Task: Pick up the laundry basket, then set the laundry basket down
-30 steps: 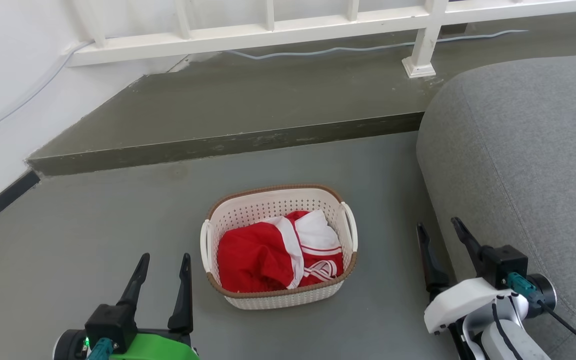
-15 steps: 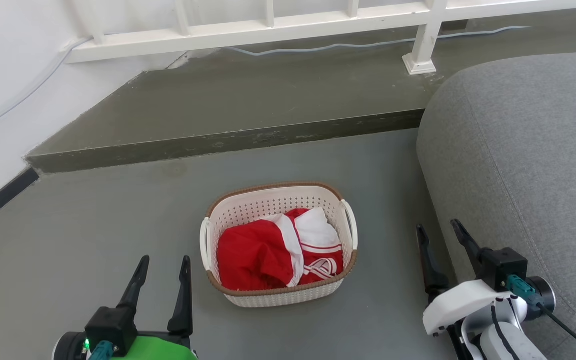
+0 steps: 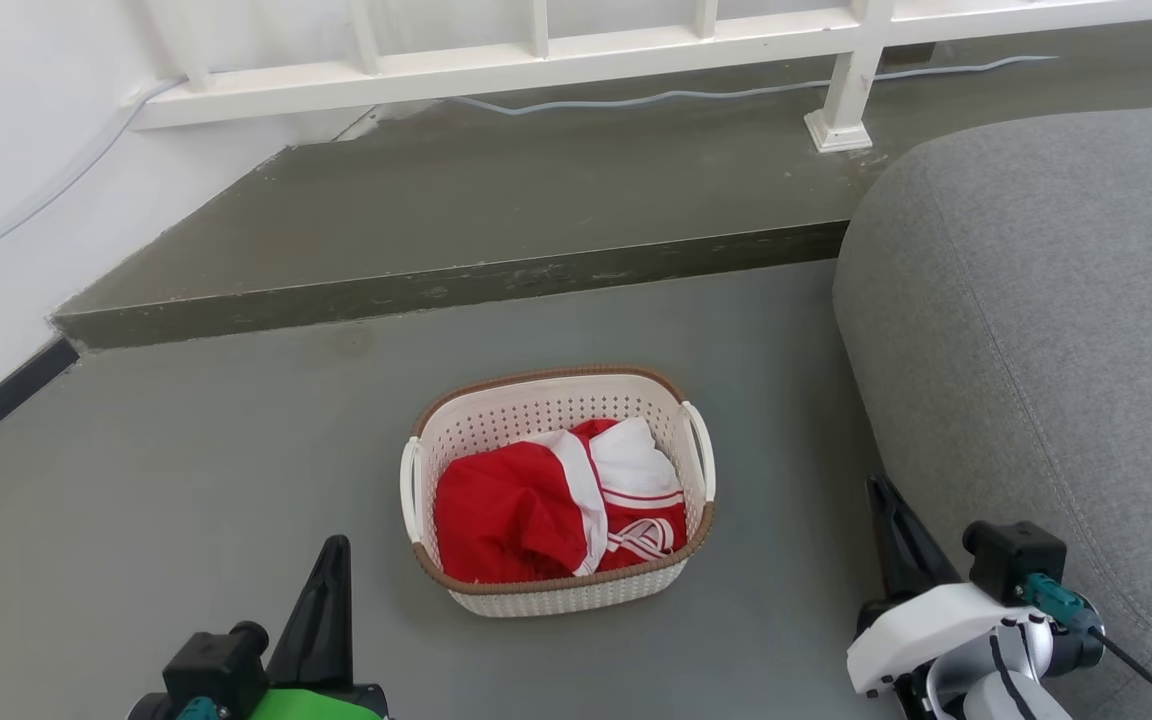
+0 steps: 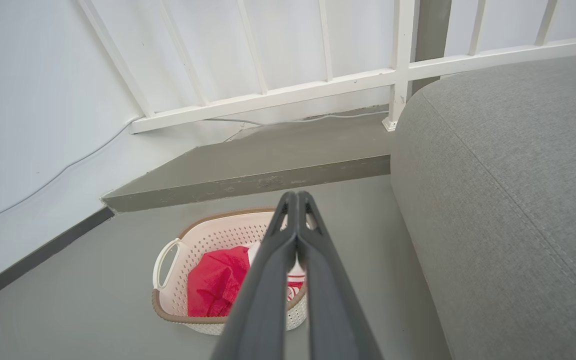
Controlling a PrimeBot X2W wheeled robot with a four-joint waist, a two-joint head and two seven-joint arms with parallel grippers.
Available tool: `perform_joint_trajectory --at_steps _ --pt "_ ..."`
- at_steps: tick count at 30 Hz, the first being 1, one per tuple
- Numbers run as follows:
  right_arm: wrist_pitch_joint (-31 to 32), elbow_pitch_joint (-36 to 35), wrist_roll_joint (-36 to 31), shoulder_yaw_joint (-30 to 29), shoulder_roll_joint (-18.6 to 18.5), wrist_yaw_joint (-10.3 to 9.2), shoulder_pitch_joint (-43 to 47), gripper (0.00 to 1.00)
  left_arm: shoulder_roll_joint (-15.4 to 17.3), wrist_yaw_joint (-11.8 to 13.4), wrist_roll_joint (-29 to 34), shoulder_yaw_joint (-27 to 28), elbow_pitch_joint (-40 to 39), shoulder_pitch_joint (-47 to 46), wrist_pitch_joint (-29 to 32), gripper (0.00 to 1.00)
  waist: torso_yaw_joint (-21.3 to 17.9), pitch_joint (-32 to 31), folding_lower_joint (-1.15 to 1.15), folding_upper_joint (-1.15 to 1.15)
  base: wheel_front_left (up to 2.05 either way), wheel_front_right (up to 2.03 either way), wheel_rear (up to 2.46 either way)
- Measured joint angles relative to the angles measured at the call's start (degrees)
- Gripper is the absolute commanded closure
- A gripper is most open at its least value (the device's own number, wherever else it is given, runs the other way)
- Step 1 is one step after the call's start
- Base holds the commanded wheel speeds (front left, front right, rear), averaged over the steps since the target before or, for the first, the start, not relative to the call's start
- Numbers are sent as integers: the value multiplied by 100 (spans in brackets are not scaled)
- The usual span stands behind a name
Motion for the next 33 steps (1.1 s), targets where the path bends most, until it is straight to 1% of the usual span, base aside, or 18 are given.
perform_joint_trajectory --at_steps 6,8,12,23,25,27,32,33 --pt "33 -102 458 -67 22 52 10 100 -26 -56 -492 42 -46 4 11 100 -3 -10 0 0 0 0 0" --pt "74 -115 675 -112 23 102 10 100 -38 -99 -673 85 -45 4 55 100 -4 -14 0 0 0 0 0" --pt "152 -127 1102 -229 35 151 9 100 -63 -102 -1033 200 -35 3 153 100 -4 -22 0 0 0 0 0" --pt "363 -143 1894 -499 48 208 -3 100 -66 -155 -1806 402 51 -20 342 100 -6 -45 0 0 0 0 0" --pt "403 -145 2060 -539 46 253 -8 100 -63 -157 -1975 434 79 -24 353 100 -6 -49 0 0 0 0 0" --pt "448 -146 2194 -580 46 261 -9 100 -60 -198 -2096 461 105 -31 406 100 -7 -53 0 0 0 0 0" --pt "532 -146 2558 -687 40 315 -13 100 -51 -207 -2451 531 153 -74 476 100 -8 -64 0 0 0 0 0" --pt "547 -146 2724 -726 38 350 -15 100 -44 -250 -2606 568 176 -104 512 100 -8 -68 0 0 0 0 0"
